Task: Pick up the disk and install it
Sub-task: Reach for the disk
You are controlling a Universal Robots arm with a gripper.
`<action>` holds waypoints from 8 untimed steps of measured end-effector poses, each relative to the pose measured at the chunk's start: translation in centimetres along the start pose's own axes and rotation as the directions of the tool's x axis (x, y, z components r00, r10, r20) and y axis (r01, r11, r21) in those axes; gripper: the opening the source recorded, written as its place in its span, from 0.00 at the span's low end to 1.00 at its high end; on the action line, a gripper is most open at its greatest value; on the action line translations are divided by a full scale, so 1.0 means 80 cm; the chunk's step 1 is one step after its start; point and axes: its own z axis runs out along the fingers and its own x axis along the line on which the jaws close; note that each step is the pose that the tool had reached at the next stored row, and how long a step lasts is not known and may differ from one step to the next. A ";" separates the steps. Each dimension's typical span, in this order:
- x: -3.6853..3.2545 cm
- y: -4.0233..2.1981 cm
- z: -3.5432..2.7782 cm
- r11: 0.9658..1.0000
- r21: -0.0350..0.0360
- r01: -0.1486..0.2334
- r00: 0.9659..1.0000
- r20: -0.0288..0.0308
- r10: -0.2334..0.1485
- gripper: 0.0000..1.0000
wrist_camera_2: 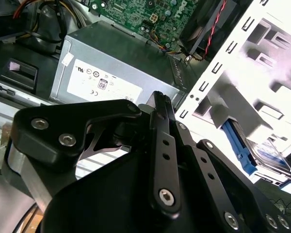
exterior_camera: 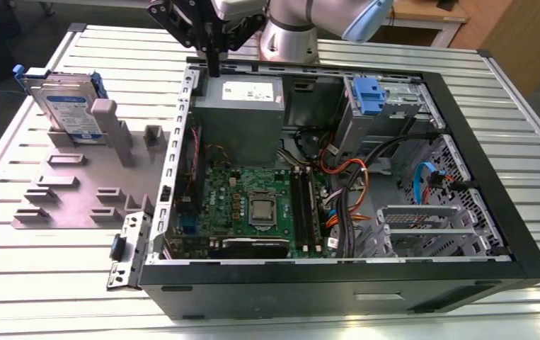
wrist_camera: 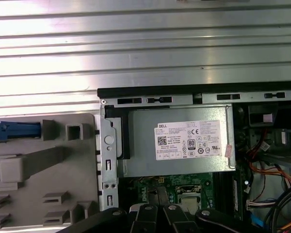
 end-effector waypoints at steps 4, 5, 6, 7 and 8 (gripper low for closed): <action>0.0014 -0.0001 0.0001 1.000 0.000 0.000 1.000 0.000 0.000 0.11; 0.0017 -0.0001 0.0001 1.000 0.000 0.000 1.000 0.000 0.000 0.11; 0.0020 -0.0002 0.0001 1.000 0.000 0.000 1.000 0.000 0.000 0.11; 0.0024 -0.0002 0.0002 1.000 0.000 0.000 1.000 0.000 0.000 0.11; 0.0027 -0.0002 0.0002 1.000 0.000 0.000 1.000 0.000 0.000 0.11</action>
